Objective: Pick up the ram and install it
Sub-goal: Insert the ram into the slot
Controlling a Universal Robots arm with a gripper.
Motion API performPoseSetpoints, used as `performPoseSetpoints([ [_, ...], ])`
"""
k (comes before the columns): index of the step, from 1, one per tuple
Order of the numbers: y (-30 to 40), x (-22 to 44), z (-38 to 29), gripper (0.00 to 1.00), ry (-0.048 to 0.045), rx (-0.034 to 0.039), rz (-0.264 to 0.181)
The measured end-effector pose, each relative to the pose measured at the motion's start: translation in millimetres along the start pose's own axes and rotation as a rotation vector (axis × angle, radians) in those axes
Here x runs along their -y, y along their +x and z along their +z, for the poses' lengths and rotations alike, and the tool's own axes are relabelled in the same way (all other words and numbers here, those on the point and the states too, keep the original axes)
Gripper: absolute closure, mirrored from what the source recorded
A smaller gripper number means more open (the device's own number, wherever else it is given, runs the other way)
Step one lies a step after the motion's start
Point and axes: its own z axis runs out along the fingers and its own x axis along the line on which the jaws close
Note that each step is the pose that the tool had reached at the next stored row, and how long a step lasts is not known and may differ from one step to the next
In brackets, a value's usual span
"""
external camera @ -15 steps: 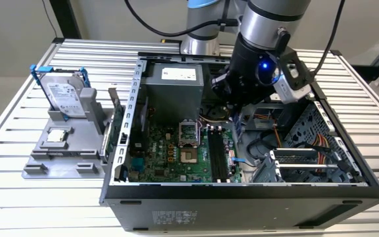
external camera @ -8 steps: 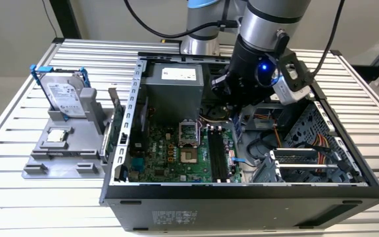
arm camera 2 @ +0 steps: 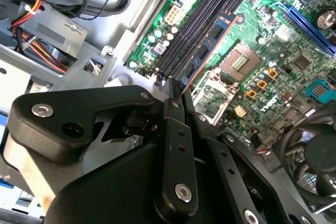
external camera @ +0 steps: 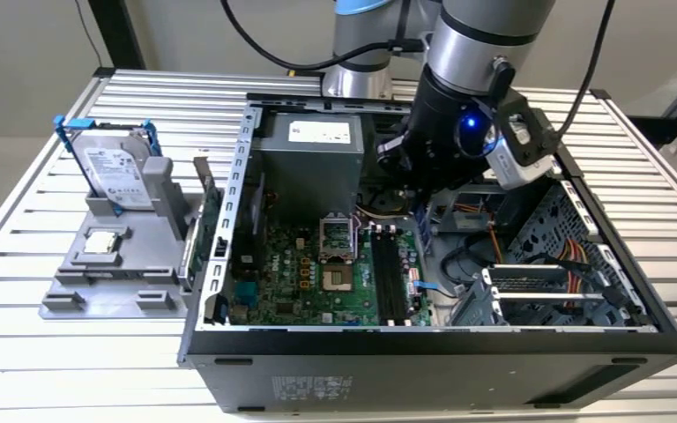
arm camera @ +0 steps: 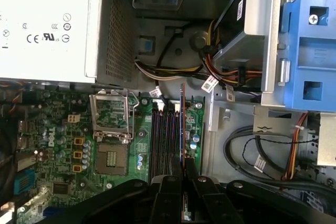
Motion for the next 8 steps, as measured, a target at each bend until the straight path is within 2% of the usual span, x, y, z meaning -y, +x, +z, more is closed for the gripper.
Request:
performPoseSetpoints([
  [8, 0.0, 0.1, 2.1, 1.00, 0.0001, 0.0000, 0.000],
])
